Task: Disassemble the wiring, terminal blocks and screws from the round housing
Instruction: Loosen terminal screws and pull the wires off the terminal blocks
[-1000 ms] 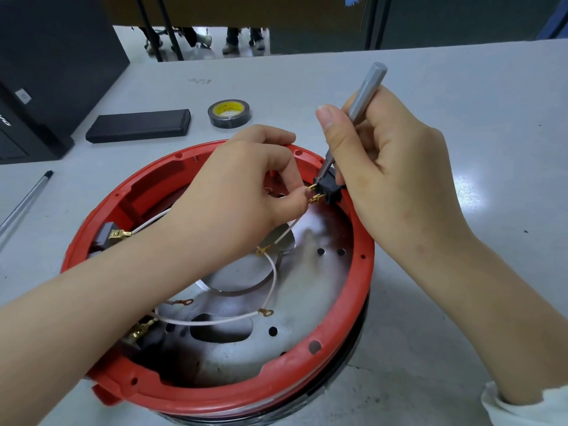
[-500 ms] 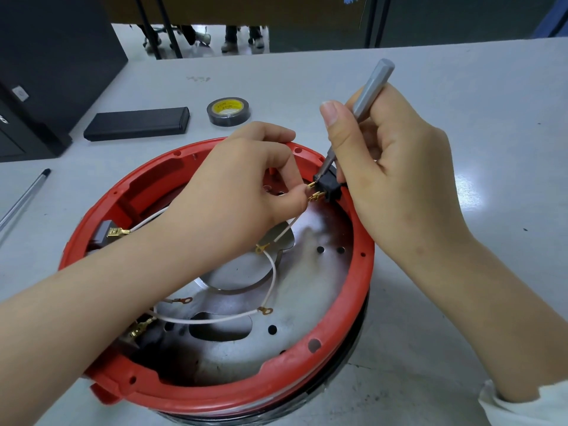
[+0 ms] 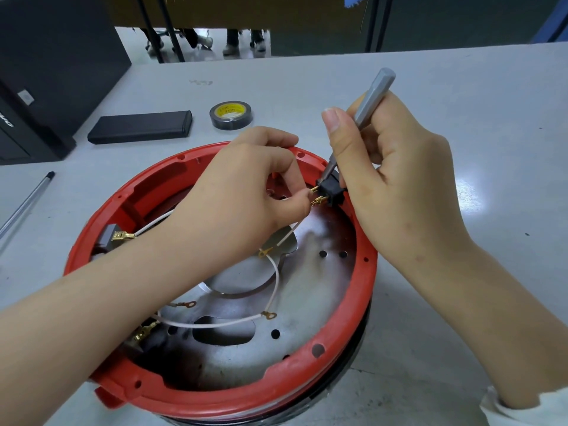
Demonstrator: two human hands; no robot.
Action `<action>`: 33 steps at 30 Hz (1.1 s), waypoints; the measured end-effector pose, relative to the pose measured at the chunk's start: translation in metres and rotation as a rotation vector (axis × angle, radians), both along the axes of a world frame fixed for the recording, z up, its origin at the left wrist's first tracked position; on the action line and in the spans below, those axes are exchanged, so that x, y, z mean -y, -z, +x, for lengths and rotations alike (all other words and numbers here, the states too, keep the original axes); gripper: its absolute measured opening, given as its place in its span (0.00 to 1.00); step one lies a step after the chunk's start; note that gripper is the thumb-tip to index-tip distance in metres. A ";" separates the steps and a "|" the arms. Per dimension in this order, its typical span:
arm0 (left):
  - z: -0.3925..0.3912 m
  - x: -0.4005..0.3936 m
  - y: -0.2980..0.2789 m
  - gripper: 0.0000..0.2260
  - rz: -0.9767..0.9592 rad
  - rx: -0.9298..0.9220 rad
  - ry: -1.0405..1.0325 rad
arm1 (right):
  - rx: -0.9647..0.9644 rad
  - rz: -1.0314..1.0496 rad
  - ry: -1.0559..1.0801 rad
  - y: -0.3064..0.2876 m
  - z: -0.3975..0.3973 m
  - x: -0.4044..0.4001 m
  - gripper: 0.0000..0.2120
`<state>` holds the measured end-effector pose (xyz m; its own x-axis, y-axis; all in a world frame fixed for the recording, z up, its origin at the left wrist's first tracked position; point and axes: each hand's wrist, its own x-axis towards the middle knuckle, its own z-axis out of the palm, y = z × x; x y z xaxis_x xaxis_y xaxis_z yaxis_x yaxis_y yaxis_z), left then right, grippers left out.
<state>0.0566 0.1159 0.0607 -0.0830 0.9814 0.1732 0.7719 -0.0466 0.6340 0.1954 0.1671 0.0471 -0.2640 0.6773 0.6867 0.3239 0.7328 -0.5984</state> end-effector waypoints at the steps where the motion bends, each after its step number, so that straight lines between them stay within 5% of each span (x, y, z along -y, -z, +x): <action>1: 0.000 0.000 0.000 0.06 0.000 0.003 0.001 | 0.003 -0.002 -0.001 0.000 0.000 0.000 0.09; 25: 0.001 0.001 0.003 0.05 0.001 -0.051 0.026 | -0.058 -0.244 0.006 0.006 -0.002 -0.001 0.15; 33: 0.000 -0.001 0.002 0.08 -0.019 -0.054 0.028 | -0.086 -0.050 0.019 0.006 -0.002 0.001 0.10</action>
